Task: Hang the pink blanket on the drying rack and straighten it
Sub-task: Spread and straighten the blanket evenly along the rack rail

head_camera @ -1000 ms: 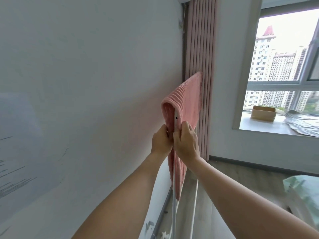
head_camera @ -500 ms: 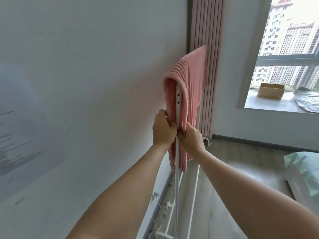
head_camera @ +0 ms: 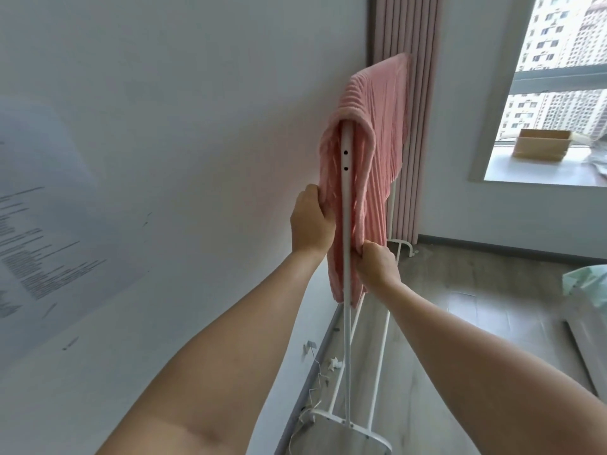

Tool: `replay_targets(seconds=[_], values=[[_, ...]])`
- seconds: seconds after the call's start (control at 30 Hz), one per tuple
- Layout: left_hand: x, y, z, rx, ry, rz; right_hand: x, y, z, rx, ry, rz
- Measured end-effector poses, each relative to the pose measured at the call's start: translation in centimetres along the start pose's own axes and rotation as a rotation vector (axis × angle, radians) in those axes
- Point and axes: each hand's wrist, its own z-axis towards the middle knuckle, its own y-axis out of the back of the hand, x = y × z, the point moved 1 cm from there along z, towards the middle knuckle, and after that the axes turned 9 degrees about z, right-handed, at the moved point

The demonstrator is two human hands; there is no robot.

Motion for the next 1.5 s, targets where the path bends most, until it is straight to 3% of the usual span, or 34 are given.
replay_targets(seconds=[0.13, 0.3, 0.47, 0.6, 0.7, 0.8, 0.87, 1.07, 1.2, 1.37, 1.5], values=[[0.8, -0.6, -0.3, 0.083, 0.041, 0.070, -0.1, -0.4, -0.4, -0.014, 0.004, 0.059], [1.6, -1.7, -1.6, 0.314, 0.132, 0.234, -0.5, -0.2, -1.0, 0.001, 0.025, 0.053], [1.3, -2.0, -2.8, 0.373, 0.118, 0.195, -1.2, 0.1, -1.5, 0.036, -0.032, 0.066], [1.4, -1.5, -2.9, 0.419, 0.115, 0.202, -0.1, 0.2, -1.3, 0.079, 0.061, 0.054], [0.5, -0.3, -2.0, 0.277, 0.122, 0.053, 0.6, 0.7, -1.3, 0.180, 0.171, -0.025], [-2.9, 1.5, 1.0, -0.047, 0.029, -0.117, 1.7, 3.6, -0.2, 0.004, 0.215, -0.013], [-6.4, 2.3, 3.4, -0.171, -0.055, -0.116, 3.0, 5.9, 1.0, -0.144, 0.218, 0.038], [-10.8, 2.8, 8.3, -0.158, -0.035, 0.281, 7.7, 11.2, 6.0, -0.302, 0.269, 0.108], [-10.3, 4.9, 8.9, -0.279, -0.036, 0.304, 9.3, 12.6, 9.3, -0.261, 0.323, 0.123], [-10.9, 5.2, 9.3, -0.359, 0.147, 0.349, 9.7, 13.8, 13.1, -0.200, 0.398, 0.241], [-15.5, 2.6, 10.9, -0.562, -0.065, 0.561, 9.9, 15.8, 16.3, -0.176, 0.564, 0.243]])
